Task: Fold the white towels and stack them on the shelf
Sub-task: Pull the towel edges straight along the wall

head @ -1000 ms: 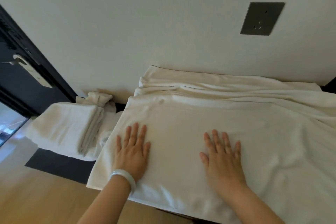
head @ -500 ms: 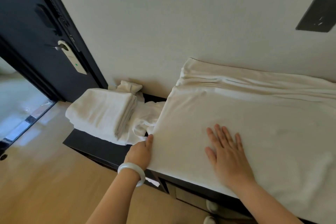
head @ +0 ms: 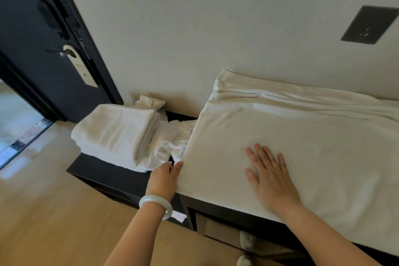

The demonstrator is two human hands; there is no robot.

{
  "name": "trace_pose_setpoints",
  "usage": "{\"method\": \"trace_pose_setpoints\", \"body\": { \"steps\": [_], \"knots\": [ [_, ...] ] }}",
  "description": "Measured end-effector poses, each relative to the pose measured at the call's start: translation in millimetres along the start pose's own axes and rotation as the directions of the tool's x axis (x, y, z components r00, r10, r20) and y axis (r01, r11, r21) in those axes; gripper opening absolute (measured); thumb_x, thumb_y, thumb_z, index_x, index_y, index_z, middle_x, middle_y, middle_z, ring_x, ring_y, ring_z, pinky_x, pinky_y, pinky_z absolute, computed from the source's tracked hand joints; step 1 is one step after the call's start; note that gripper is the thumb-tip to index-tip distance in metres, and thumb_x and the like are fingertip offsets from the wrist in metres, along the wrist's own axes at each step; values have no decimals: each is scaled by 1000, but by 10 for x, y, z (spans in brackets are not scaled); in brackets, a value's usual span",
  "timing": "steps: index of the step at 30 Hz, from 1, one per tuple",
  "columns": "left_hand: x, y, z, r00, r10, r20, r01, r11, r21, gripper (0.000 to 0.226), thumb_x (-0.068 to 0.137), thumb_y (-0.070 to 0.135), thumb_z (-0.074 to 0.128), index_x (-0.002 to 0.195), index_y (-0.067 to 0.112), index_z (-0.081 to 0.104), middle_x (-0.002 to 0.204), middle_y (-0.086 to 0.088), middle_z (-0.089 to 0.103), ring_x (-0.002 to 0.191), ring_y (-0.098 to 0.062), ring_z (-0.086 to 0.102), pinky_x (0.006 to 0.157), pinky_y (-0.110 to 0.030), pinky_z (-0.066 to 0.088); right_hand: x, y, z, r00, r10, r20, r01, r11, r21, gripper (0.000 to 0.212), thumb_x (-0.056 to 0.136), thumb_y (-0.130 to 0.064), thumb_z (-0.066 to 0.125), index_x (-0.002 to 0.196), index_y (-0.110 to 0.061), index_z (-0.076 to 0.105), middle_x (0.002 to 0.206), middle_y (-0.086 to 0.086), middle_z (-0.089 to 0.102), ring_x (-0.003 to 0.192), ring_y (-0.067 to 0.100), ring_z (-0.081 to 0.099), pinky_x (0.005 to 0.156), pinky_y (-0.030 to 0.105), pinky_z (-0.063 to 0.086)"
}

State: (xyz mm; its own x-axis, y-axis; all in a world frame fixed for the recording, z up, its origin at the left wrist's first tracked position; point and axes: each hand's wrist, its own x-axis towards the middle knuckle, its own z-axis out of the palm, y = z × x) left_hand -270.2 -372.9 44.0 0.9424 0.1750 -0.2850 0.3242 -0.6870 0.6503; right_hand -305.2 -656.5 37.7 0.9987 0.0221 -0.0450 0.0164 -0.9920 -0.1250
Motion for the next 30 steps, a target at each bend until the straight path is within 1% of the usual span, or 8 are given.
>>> {"method": "trace_pose_setpoints", "body": {
  "steps": [4, 7, 10, 15, 19, 23, 28, 30],
  "knots": [
    [-258, 490, 239, 878, 414, -241, -336, 891, 305, 27, 96, 28, 56, 114, 8, 56, 112, -7, 56, 105, -27, 53, 92, -38, 44, -3, -4, 11, 1000, 7, -5, -7, 999, 36, 60, 103, -51, 15, 158, -34, -2, 164, -10, -14, 150, 8, -17, 117, 35, -24],
    [-475, 1055, 732, 789, 612, 46, -601, 755, 262, 45, 103, 24, 41, 146, 10, 37, 152, -6, 37, 141, -21, 32, 116, -30, 21, -1, -34, -56, 997, 62, -35, -46, 938, 345, 55, 107, -37, 29, 158, -28, 10, 161, -17, -6, 151, 4, -9, 120, 28, -14],
    [-498, 1446, 1226, 693, 656, 300, -719, 592, 365, 55, 106, 27, 19, 156, 17, -3, 164, -2, -8, 150, -16, -11, 120, -31, -8, -62, 171, -221, 950, 305, -69, -168, 682, 712, 53, 106, -18, 40, 156, -24, 24, 161, -19, 6, 148, -4, 2, 122, 20, 5],
    [-378, 1574, 1682, 673, 590, 446, -737, 479, 477, 60, 98, 58, 1, 144, 35, -30, 156, 9, -32, 141, -16, -33, 117, -44, -18, -544, 1164, -184, 926, 363, -105, -337, 920, 201, 61, 107, -38, 23, 159, -21, -2, 166, -3, -11, 150, 8, -17, 120, 31, -19],
    [-384, 1559, 1703, 685, 593, 424, -718, 449, 531, 68, 78, 58, -24, 142, 38, -31, 155, 11, -32, 140, -14, -33, 119, -43, -15, -1081, 1938, -208, 839, 543, 10, -542, 836, 81, 69, 89, -65, -12, 149, -34, -26, 163, -8, -21, 148, 8, -22, 120, 40, -20],
    [-570, 1753, 1773, 706, 606, 366, -691, 476, 544, 85, 75, 49, -25, 154, 24, -9, 162, 3, -17, 147, -19, -20, 120, -46, -11, -1227, 2163, -274, 752, 658, 25, -659, 750, 56, 75, 87, -69, -11, 152, -34, -22, 157, -11, -27, 149, 16, -24, 116, 52, -23],
    [-893, 2448, 2397, 451, 759, 470, -880, 289, 378, 58, 104, 40, 9, 156, 21, -7, 159, 2, -23, 145, -19, -26, 117, -41, -19, -1028, 1908, -245, 884, 467, -14, -462, 879, 116, 59, 105, -48, 12, 159, -28, -5, 166, -4, -15, 150, 11, -20, 120, 46, -19],
    [-892, 2603, 2619, 434, 732, 525, -890, 257, 378, 59, 104, 43, 10, 155, 25, -12, 161, 3, -22, 147, -18, -23, 118, -43, -16, -1100, 2060, -233, 864, 503, -32, -496, 860, 119, 58, 107, -44, 13, 159, -27, -5, 166, -3, -14, 151, 12, -18, 121, 40, -17]
  ]
}}
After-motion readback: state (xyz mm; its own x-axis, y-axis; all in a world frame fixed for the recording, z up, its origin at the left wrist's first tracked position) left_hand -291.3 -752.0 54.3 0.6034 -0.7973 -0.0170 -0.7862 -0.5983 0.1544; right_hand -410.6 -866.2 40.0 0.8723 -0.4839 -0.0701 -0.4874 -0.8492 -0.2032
